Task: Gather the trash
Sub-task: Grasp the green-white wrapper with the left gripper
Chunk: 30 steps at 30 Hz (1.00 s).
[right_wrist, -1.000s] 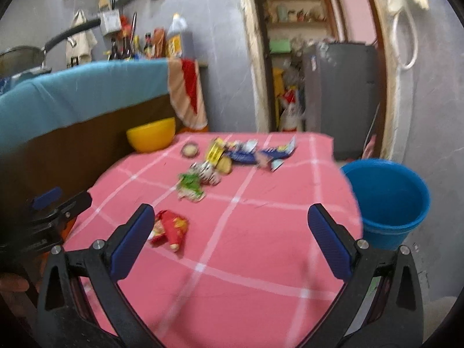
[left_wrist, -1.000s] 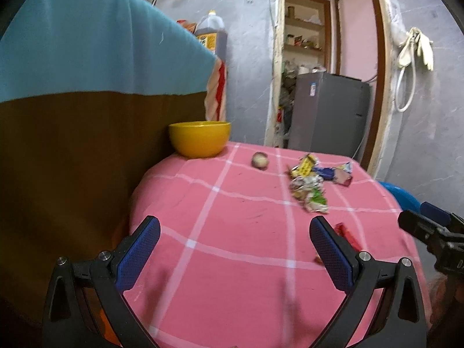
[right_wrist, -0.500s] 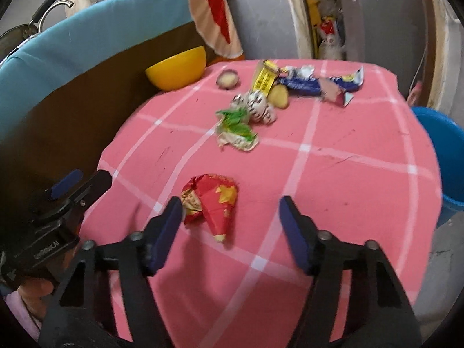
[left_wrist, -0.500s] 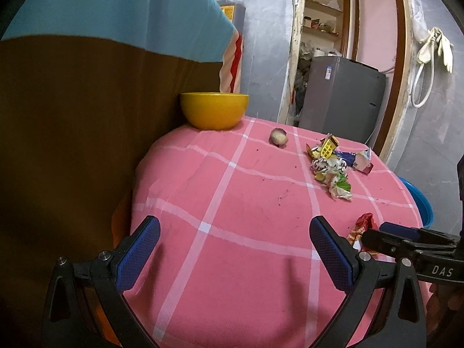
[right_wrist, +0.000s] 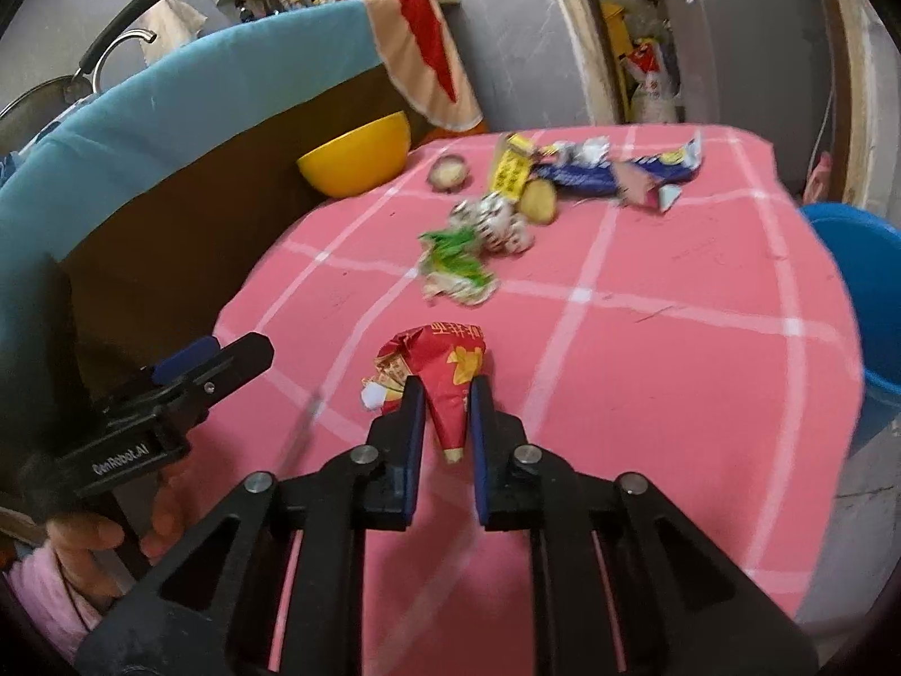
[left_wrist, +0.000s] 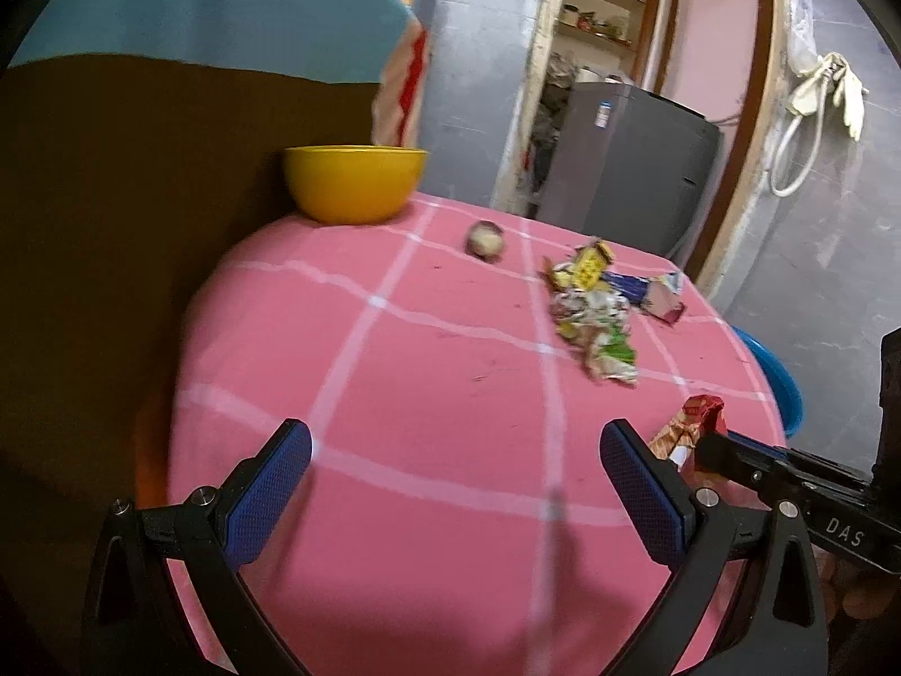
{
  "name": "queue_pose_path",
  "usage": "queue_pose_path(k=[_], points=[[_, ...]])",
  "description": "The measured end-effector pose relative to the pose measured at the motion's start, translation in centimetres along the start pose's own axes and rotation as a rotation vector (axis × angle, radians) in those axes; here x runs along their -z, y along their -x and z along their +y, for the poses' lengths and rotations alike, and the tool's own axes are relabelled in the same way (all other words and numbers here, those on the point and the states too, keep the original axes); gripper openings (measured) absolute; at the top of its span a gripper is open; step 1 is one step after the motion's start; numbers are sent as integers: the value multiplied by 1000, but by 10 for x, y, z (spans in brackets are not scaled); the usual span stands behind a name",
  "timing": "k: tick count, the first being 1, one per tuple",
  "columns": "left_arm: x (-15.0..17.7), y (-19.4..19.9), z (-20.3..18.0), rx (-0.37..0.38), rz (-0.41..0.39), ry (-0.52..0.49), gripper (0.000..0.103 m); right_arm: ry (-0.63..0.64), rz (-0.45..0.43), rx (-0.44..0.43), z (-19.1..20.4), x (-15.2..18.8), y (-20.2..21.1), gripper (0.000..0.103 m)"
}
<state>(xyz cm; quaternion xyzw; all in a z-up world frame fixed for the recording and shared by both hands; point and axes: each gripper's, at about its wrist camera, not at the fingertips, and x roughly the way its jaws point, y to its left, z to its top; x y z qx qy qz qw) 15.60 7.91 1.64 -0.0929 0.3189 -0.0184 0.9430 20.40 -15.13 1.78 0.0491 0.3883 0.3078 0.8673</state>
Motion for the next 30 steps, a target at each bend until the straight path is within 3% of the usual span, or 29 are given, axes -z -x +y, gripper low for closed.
queue_pose_path(k=[5,10,17,22,27,30], points=[[-11,-16,-23,49,48,-58,99,-19,-49,53,-17,-5,13,24],[-25,-35,-45,90,81,-125,90,-42,-96,111,-40,-13,23,24],[-43,-71,-69,122,152,-185,67,-76,-121,129,-58,-16,30,24],[-51,-88,-71,129,195,-156,53,-84,-137,136,-61,-16,35,25],[-51,-96,-66,118,226,-112,26,-89,-142,134,-64,-15,38,25],[-52,-92,-63,128,227,-92,21,-90,-147,131,-66,-15,40,25]])
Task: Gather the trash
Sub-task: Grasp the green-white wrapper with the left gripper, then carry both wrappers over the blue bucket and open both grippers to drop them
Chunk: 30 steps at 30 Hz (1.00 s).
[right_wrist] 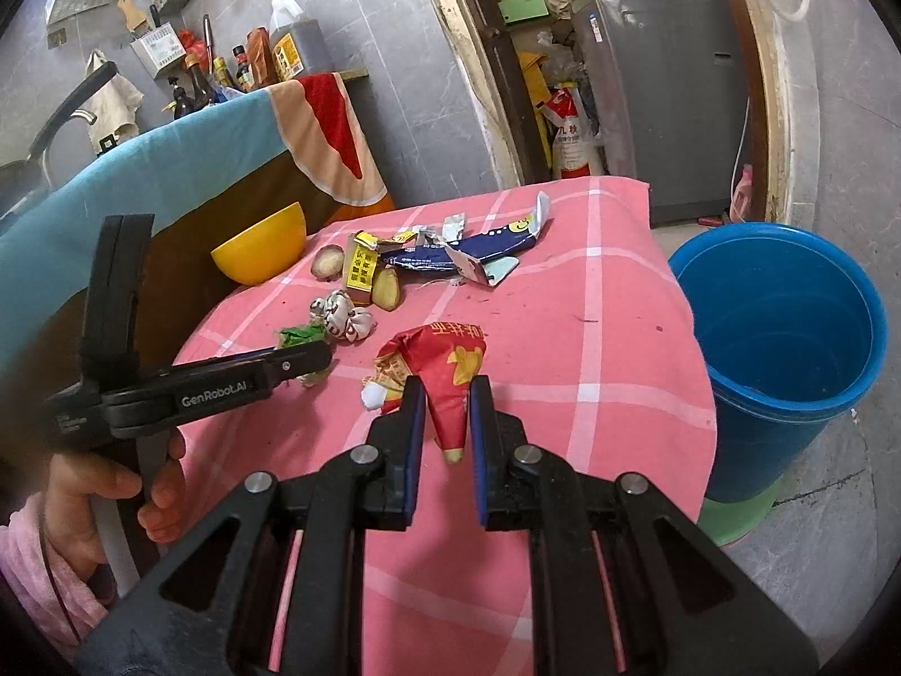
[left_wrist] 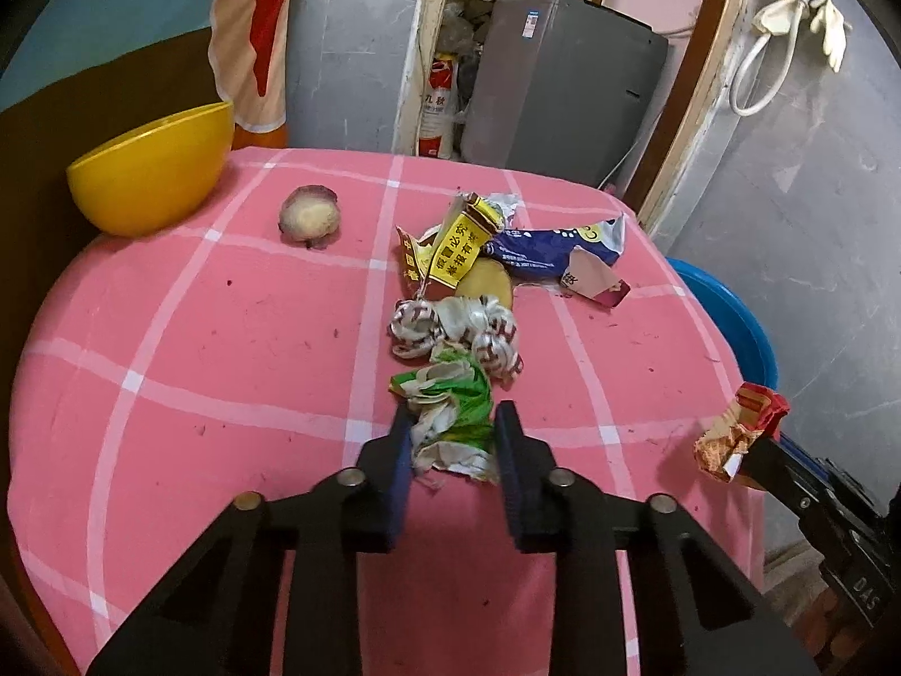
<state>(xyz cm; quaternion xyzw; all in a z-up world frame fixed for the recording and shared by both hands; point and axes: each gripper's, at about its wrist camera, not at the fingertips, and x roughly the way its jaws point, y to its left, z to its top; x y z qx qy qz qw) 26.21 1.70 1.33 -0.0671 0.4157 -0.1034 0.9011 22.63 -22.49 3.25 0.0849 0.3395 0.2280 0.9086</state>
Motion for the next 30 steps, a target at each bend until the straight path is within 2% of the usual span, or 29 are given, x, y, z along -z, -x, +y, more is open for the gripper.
queue_pose_path(k=[5,10,13,21,27,30], points=[[7,10,0,15,-23,35,14,4,-19,3,2,-1,5,25],[14,28,-13,11,-91,9,12,29,-68,13,6,-2,17,25],[15,44,-27,12,-167,-27,12,51,-111,27,8,-5,26,25],[1,87,-79,70,-437,-125,12,104,-282,71,2,-26,64,25],[-17,94,-114,132,-560,-152,12,113,-421,120,-17,-48,93,25],[-26,94,-134,165,-592,-174,12,113,-479,157,-32,-59,106,25]])
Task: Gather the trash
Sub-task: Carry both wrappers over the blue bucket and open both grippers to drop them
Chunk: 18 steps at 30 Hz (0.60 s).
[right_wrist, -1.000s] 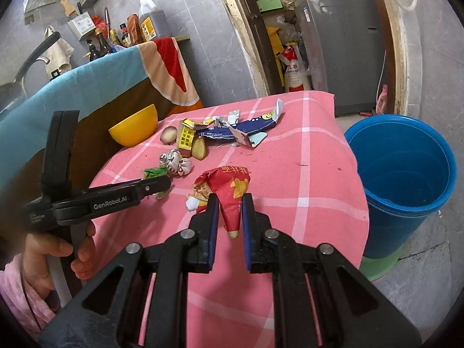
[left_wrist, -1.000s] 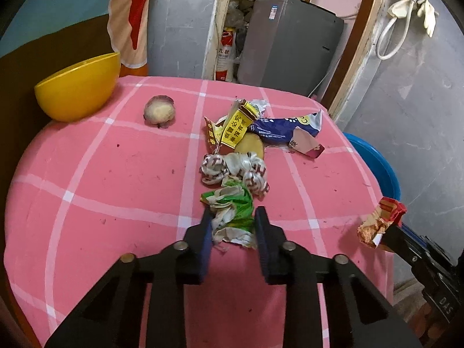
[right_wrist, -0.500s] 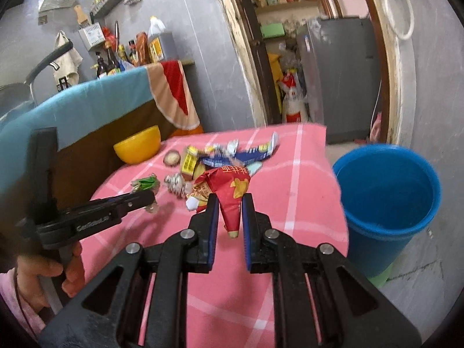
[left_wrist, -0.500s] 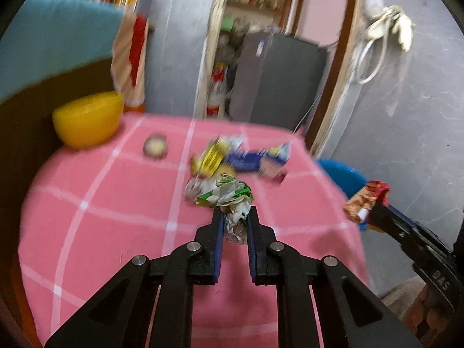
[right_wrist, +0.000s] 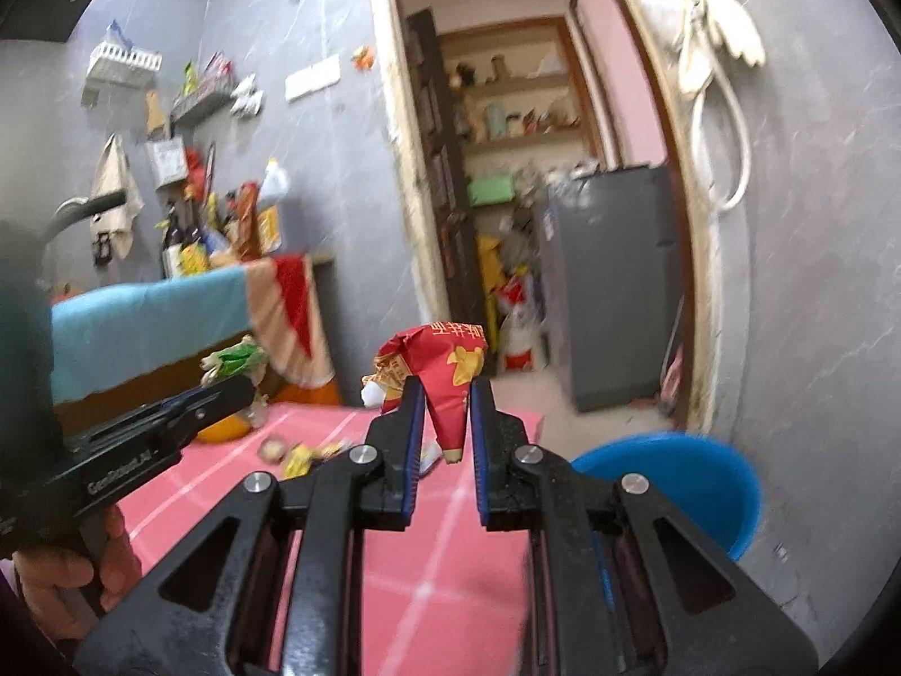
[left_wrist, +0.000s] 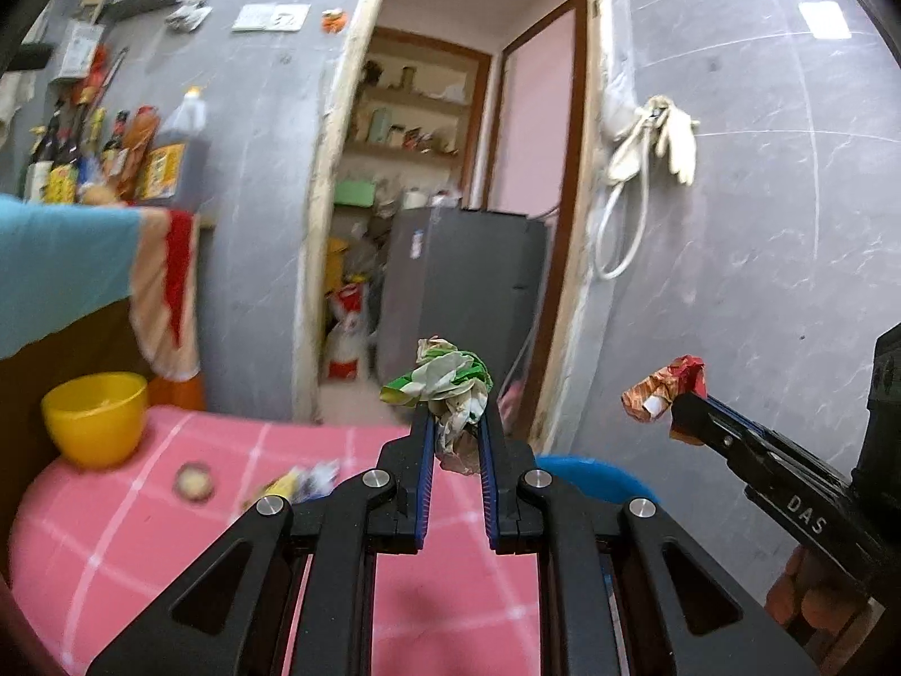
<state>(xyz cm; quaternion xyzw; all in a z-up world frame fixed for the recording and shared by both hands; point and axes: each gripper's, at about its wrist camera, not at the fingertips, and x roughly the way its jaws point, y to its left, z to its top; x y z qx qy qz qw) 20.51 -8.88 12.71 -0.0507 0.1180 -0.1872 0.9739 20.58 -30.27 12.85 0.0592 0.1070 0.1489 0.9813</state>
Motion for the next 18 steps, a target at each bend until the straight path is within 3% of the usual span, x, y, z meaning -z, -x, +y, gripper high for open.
queue_pose_path(k=[8,13,18], points=[[-18,-57,-38,103,8,-65,12,1,-54,110,-54,-20,-10,26],[-21,-108,-57,162,87,-62,12,-44,-29,173,-94,-18,-27,26],[-15,-161,-72,188,220,-54,12,-127,40,219,-130,-3,-48,26]])
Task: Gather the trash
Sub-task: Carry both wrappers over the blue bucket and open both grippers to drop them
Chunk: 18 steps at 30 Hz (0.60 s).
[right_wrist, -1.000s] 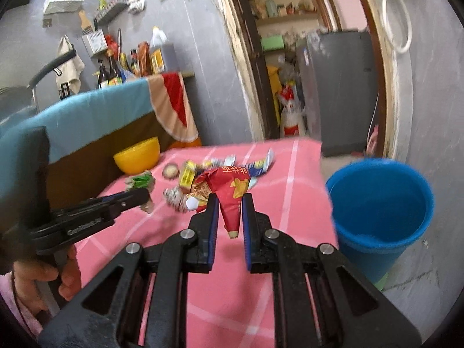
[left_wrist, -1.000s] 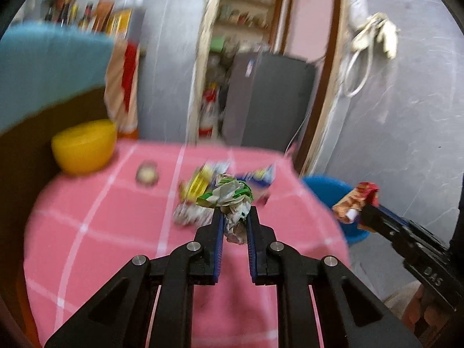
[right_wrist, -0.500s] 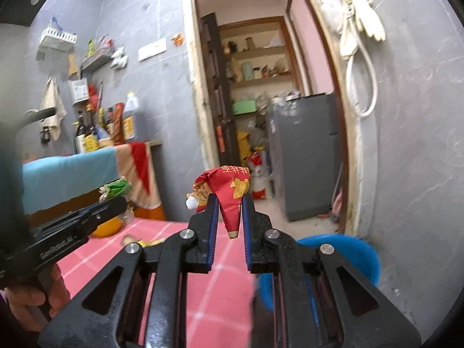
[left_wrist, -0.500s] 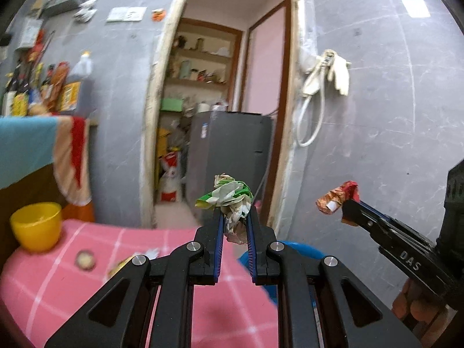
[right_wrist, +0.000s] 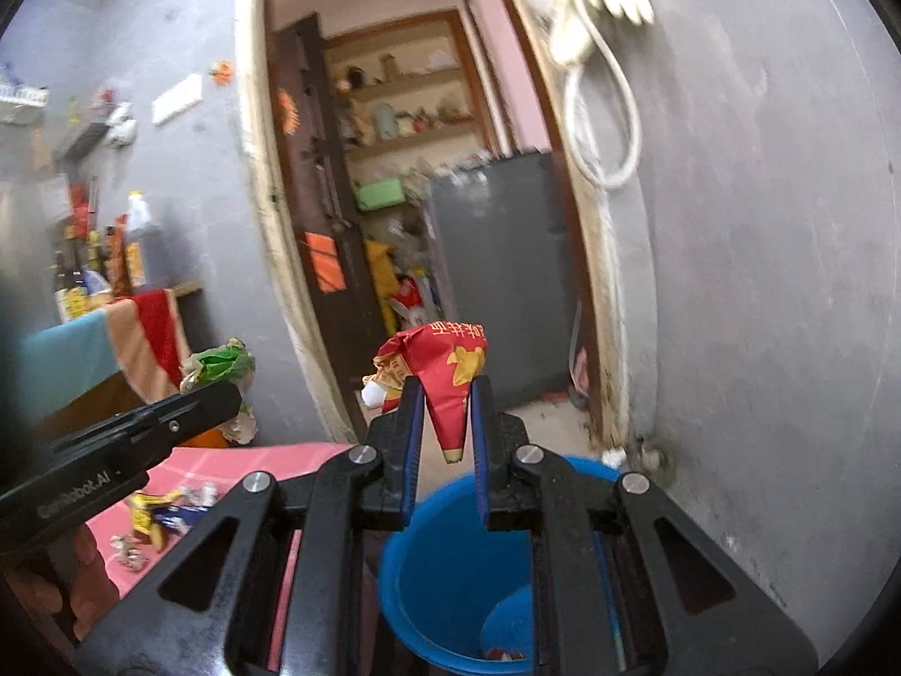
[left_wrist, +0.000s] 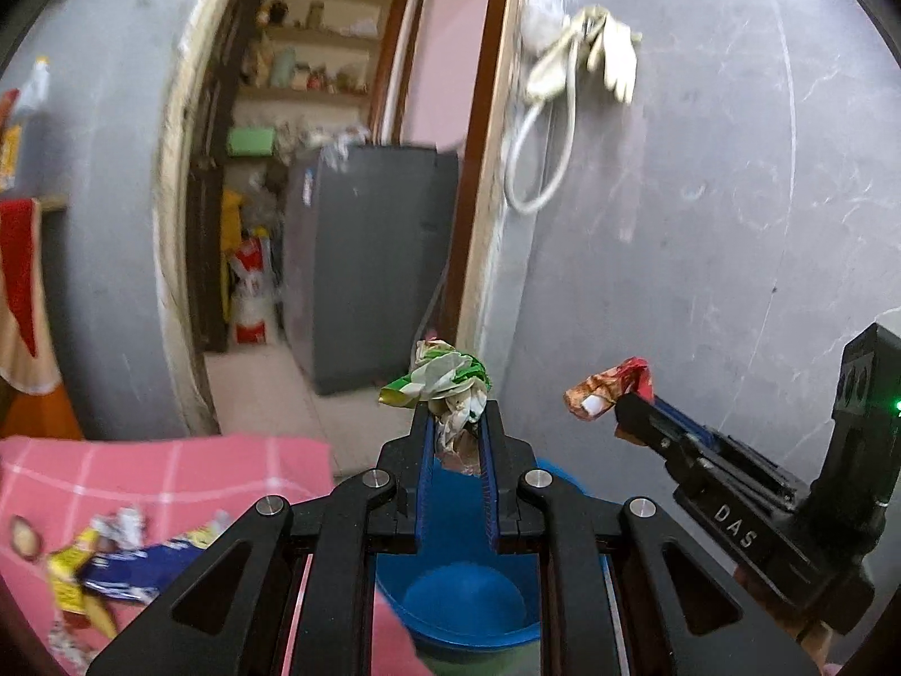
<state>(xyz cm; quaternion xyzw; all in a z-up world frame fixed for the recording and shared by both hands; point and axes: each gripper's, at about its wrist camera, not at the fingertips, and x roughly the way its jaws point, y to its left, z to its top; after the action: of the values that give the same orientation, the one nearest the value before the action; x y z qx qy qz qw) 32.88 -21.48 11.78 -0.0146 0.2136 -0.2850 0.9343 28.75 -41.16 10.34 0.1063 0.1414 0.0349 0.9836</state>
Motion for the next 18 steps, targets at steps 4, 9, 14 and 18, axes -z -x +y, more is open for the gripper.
queue_pose_path(k=[4,9,14,18], points=[[6,-37,2,22,123,45,12,-60,104,33,-27,10,-28,26],[19,-77,4,27,258,59,15,-139,181,32,-50,19,-45,28],[31,-94,6,21,305,77,33,-167,229,57,-61,24,-56,30],[34,-95,10,0,308,85,40,-186,257,59,-65,24,-64,42]])
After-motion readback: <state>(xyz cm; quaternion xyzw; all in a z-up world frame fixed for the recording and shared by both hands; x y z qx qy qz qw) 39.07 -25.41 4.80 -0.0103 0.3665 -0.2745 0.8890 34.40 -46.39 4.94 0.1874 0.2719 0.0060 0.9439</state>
